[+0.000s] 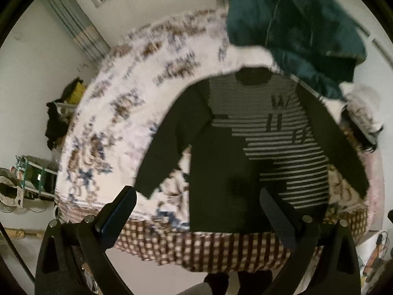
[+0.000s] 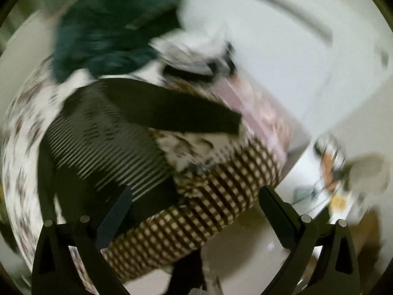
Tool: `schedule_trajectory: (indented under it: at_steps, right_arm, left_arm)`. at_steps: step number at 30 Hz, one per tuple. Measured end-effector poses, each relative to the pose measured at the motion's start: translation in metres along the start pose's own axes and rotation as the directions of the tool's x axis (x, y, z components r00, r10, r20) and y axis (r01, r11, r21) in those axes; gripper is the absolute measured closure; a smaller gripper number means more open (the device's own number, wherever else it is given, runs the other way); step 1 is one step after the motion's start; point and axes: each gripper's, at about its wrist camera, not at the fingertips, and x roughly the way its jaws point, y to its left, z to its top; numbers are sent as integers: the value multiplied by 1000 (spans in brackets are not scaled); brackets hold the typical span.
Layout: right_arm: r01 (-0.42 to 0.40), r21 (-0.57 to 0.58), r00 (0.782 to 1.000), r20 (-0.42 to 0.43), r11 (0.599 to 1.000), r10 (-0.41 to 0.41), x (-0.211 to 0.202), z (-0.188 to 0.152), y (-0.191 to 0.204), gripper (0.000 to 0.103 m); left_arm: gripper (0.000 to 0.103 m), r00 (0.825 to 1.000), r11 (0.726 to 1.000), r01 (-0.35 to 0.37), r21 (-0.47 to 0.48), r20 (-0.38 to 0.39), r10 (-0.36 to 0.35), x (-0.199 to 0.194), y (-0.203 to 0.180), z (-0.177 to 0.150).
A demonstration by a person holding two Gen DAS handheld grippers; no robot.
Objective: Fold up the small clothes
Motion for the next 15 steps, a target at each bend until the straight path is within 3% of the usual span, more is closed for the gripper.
schedule_trajectory:
  at_steps: [4,6,9,13,15]
  right_arm:
    - [32,196,995,-94,980,-14,125,41,-51,0]
    - [46,304,993,-117,951,-11,186,62,-76,0]
    - [48,419,991,-136,907,10,236,74,-88,0]
    - [-73,627,977,-110,776,181,315,86,-107,12]
    - [-75,693,981,-79,717,179,333,92,-107,12]
  left_arm:
    - [0,993,999,-36,16,-107,38,79,-43,11]
    - [0,986,999,-48,23,-159,51,123,-66,17]
    - [0,975,998,-61,27,-214,66,170,-82,22]
    - [0,956,997,-79,5,-282,77,226,-94,24]
    - [0,950,996,-88,-5,-300,82,248,-94,26]
